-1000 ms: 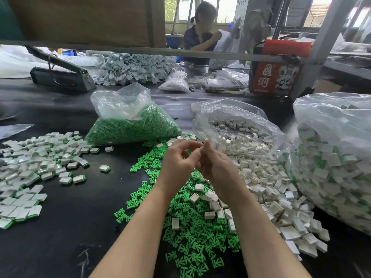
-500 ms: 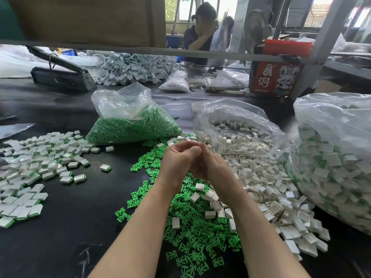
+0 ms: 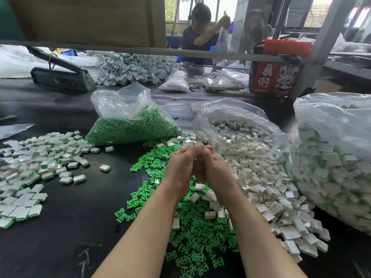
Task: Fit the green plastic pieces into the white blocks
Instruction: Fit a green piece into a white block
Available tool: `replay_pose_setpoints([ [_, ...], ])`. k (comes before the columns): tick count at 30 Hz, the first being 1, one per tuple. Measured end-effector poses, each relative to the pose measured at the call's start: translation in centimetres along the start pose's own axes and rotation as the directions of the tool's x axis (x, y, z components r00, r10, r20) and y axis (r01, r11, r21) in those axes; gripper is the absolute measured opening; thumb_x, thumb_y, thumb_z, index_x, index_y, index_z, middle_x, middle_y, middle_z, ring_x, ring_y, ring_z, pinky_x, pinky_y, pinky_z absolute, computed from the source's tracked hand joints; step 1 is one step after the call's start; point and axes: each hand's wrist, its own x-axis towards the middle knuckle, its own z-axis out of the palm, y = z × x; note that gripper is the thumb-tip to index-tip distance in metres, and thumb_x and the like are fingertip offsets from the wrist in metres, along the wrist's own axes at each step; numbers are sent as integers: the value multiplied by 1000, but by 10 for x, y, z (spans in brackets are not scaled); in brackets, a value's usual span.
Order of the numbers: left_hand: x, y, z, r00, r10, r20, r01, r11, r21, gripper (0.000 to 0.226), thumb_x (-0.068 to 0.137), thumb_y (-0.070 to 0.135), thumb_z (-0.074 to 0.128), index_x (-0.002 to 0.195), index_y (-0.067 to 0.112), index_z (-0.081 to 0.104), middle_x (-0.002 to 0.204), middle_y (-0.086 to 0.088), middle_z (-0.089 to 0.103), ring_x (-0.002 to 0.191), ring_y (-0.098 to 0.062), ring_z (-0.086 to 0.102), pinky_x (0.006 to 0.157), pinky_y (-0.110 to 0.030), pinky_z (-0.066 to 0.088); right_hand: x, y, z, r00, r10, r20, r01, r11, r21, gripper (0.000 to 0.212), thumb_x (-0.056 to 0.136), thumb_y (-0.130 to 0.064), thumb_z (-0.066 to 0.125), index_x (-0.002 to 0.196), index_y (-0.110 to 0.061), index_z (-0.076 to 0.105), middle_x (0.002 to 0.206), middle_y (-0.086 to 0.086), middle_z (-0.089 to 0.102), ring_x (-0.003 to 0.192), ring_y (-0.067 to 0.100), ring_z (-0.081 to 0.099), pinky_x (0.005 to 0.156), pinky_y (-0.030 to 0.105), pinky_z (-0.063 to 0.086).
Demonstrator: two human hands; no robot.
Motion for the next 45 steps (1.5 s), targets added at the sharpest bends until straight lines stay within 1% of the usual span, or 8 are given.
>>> replay_pose_setpoints([
  [5, 0, -2, -3, 1000, 6, -4, -6, 1000, 13, 31, 88, 19, 60, 100, -6, 72, 75, -15, 66, 49, -17, 56, 42, -20, 41, 3, 6, 1, 1000, 13, -19, -13, 1000, 13, 60, 103, -42, 39, 86, 12, 60, 48, -13, 43, 45, 3, 40, 44, 19, 34],
  [10, 2, -4, -6, 1000, -7, -3, 7, 1000, -3, 30, 88, 19, 60, 97, -7, 72, 90, -24, 62, 59, -24, 55, 43, -23, 42, 1, 3, 3, 1000, 2, -26, -2, 1000, 14, 57, 104, -39, 39, 53, -26, 61, 43, -15, 43, 41, -1, 39, 41, 13, 32],
  [17, 3, -4, -6, 1000, -12, -3, 12, 1000, -21, 30, 72, 27, 64, 83, 3, 77, 100, -28, 58, 81, -33, 51, 56, -31, 43, -2, 0, 5, 998, -36, -52, 34, 999, -32, 64, 103, -38, 40, 42, -26, 52, 41, -13, 40, 40, 2, 36, 41, 14, 30],
  [22, 4, -5, -8, 1000, -11, 3, 11, 999, -43, 23, 82, 21, 63, 82, 4, 78, 100, -28, 59, 90, -36, 51, 65, -36, 43, -4, -2, 6, 998, -31, -45, 29, 999, -30, 65, 103, -37, 40, 41, -26, 54, 41, -13, 42, 39, 0, 37, 41, 12, 31],
  [26, 4, -6, -10, 1000, -15, 21, 16, 1000, -26, 25, 90, 17, 56, 89, 1, 76, 96, -26, 63, 85, -34, 52, 57, -32, 43, -4, -1, 6, 997, -20, -69, 17, 999, -39, 65, 103, -37, 41, 40, -27, 51, 41, -13, 40, 39, 1, 36, 41, 13, 30],
  [33, 7, -3, -12, 997, 2, 71, -3, 1000, 9, 26, 91, 8, 50, 98, -11, 67, 63, -8, 60, 48, -15, 51, 43, -26, 44, -3, -6, 3, 998, 58, -13, -56, 988, 142, 60, 103, -48, 32, 59, -16, 55, 47, -12, 39, 41, 3, 36, 40, 14, 31],
  [40, 9, 0, -26, 989, 10, 144, -8, 1000, -18, 24, 92, 6, 54, 107, -9, 66, 72, -3, 67, 55, -11, 59, 53, -22, 52, -1, -7, 2, 991, 129, 30, -133, 965, 225, 52, 104, -46, 27, 95, -9, 62, 58, -3, 40, 46, 8, 33, 40, 19, 27],
  [45, 10, 7, -33, 993, -8, 120, 6, 1000, 13, 17, 89, 14, 62, 95, 10, 78, 87, -10, 75, 73, -16, 71, 66, -25, 57, -3, -11, 1, 987, 155, -38, -148, 977, 152, 56, 104, -48, 28, 72, -13, 59, 53, -5, 46, 41, 7, 38, 39, 17, 32],
])
